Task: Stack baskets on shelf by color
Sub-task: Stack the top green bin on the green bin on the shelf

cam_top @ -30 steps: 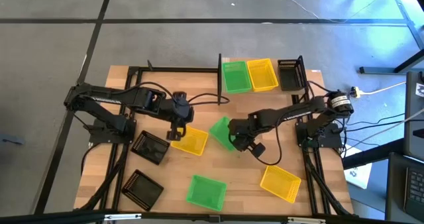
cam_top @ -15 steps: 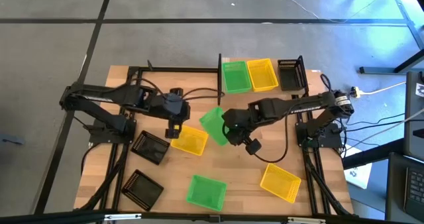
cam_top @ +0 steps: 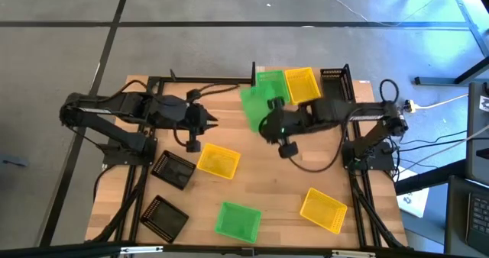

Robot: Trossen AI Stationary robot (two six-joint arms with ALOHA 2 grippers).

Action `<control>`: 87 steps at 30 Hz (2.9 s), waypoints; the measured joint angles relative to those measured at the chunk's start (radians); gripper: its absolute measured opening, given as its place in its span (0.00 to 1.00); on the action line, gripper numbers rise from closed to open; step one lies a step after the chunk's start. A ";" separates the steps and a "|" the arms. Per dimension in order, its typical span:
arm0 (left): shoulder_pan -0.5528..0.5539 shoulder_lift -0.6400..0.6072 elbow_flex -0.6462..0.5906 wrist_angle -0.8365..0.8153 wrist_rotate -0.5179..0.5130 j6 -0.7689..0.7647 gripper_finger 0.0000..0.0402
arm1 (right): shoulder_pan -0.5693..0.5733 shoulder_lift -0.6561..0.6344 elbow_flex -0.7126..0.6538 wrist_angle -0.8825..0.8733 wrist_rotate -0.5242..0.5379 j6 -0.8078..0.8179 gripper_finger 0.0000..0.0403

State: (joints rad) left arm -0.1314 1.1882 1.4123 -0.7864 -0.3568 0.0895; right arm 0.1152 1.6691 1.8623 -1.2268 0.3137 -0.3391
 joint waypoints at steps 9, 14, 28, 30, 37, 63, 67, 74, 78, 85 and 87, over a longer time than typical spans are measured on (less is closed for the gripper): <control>0.006 0.012 -0.003 -0.007 0.000 -0.004 0.14 | -0.245 -0.001 0.051 -0.086 -0.118 -0.154 0.00; 0.021 0.010 -0.002 -0.003 -0.001 -0.036 0.14 | -0.385 0.000 0.023 -0.079 -0.181 -0.216 0.00; 0.070 0.010 -0.002 0.024 -0.001 -0.060 0.14 | -0.504 0.000 -0.095 -0.001 -0.368 -0.272 0.00; 0.075 0.010 -0.002 0.027 -0.001 -0.060 0.14 | -0.506 0.000 -0.105 0.006 -0.368 -0.278 0.00; 0.087 0.010 -0.002 0.026 -0.001 -0.054 0.14 | -0.506 0.000 -0.121 0.047 -0.368 -0.292 0.04; 0.087 0.010 -0.002 0.025 -0.001 -0.052 0.14 | -0.499 0.000 -0.120 0.024 -0.218 -0.292 0.01; 0.087 0.010 -0.002 0.025 -0.001 -0.052 0.14 | -0.489 0.000 -0.120 0.024 -0.213 -0.294 0.01; 0.087 0.010 -0.002 0.025 -0.001 -0.052 0.14 | -0.484 0.000 -0.120 0.024 -0.174 -0.297 0.01; 0.087 0.010 -0.002 0.025 -0.001 -0.052 0.14 | -0.484 0.000 -0.108 0.022 -0.172 -0.298 0.00; 0.087 0.010 -0.001 0.025 -0.001 -0.052 0.14 | -0.484 0.000 -0.031 -0.004 -0.183 -0.299 0.00; 0.087 0.010 -0.002 0.025 -0.001 -0.052 0.14 | -0.484 -0.001 -0.024 -0.034 -0.183 -0.298 0.00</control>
State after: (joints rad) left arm -0.0448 1.1984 1.4106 -0.7616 -0.3576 0.0372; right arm -0.3691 1.6684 1.8381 -1.2603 0.1303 -0.6374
